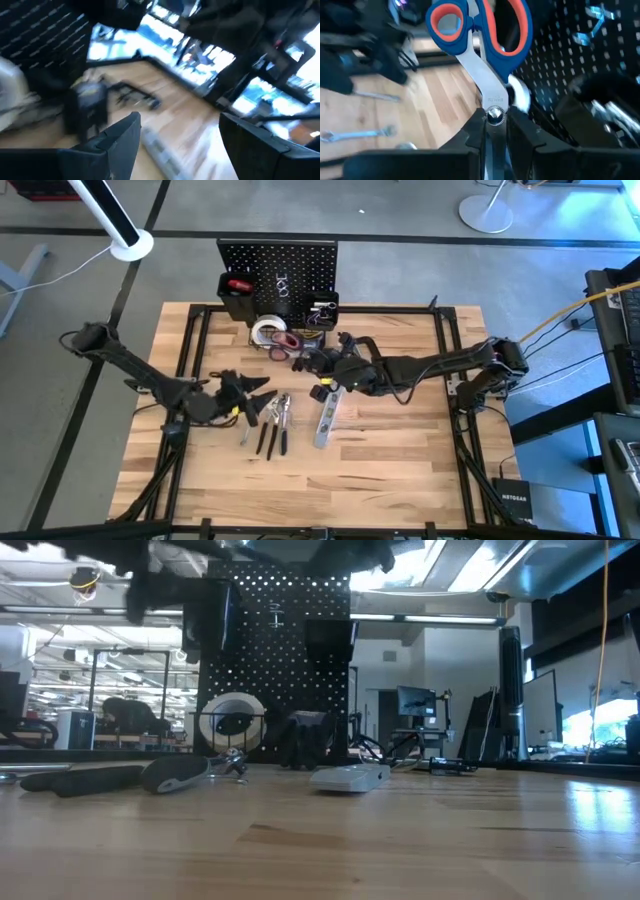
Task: Hang tools onto peg board
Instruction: Hang the scissors on the pegboard
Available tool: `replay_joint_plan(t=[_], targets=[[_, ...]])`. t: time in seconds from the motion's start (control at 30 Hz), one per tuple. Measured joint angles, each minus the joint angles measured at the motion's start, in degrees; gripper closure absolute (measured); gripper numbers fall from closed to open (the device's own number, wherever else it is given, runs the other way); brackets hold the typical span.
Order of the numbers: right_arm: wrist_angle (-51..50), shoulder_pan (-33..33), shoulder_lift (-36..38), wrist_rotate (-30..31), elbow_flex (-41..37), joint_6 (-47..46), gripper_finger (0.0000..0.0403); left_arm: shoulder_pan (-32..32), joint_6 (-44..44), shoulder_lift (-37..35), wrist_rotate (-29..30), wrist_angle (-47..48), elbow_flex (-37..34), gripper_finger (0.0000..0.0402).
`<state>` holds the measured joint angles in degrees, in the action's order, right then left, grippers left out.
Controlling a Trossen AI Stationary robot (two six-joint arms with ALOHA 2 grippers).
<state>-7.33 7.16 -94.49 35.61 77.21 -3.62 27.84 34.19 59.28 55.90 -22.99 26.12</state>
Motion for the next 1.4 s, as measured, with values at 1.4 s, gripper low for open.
replay_joint_plan(t=[1.4], targets=[[14.7,0.0,-0.3,-1.7,-0.1,7.8,0.0349,-18.7,-26.4,21.7,-11.0,-53.7,7.2,0.0219]])
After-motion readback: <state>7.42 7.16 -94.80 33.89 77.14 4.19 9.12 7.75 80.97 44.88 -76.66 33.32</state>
